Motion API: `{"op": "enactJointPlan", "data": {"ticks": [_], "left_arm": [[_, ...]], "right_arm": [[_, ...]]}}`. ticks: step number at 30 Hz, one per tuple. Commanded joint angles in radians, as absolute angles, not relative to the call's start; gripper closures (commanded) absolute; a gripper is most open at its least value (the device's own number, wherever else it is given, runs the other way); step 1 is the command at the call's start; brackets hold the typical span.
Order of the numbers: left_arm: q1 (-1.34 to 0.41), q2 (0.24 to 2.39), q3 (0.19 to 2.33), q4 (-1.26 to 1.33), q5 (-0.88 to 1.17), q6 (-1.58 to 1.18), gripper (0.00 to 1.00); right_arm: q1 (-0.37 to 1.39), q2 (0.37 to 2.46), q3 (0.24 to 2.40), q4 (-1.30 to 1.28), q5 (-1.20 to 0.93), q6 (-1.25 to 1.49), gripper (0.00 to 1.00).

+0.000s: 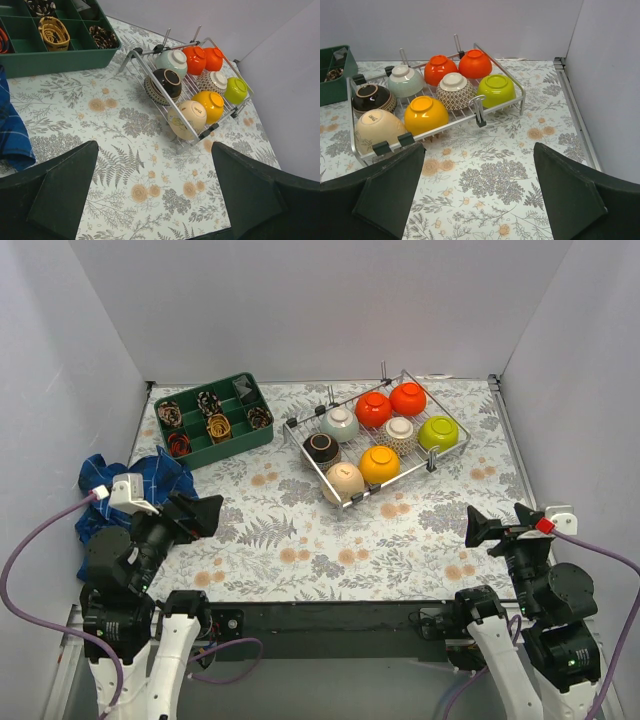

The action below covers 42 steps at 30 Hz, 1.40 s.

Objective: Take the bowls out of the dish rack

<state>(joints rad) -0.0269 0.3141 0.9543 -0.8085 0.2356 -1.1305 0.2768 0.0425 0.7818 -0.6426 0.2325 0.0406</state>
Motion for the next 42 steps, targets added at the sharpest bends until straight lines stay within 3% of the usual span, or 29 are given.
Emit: {"op": "enactJointPlan", "data": {"ticks": [1,12,22,28,42], "left_arm": [[-0.02,0.345,0.94,-0.808,0.242,-1.14,0.02],[-0.02,0.474,0.951,-0.788,0.196,-1.186,0.02],[-0.04,0.54,0.91,-0.755,0.147,-1.227,0.02],[-0.129,0.526,0.881,-0.773,0.059,-1.238,0.02],[-0.314,0.532,0.795,-0.631,0.103,-1.264,0.02]], "right_arm": [[0.275,0.095,0.828,-0.637,0.236,0.025,0.01],[0.275,0.23,0.808,-0.578,0.103,0.017,0.02],[0.275,0.55,0.813,-0.516,-0.041,0.06,0.01],[0.275,0.818,0.922,-0.522,-0.017,0.109,0.01],[0.275,1.376,1.262,-0.528,-0.135,0.322,0.01]]}}
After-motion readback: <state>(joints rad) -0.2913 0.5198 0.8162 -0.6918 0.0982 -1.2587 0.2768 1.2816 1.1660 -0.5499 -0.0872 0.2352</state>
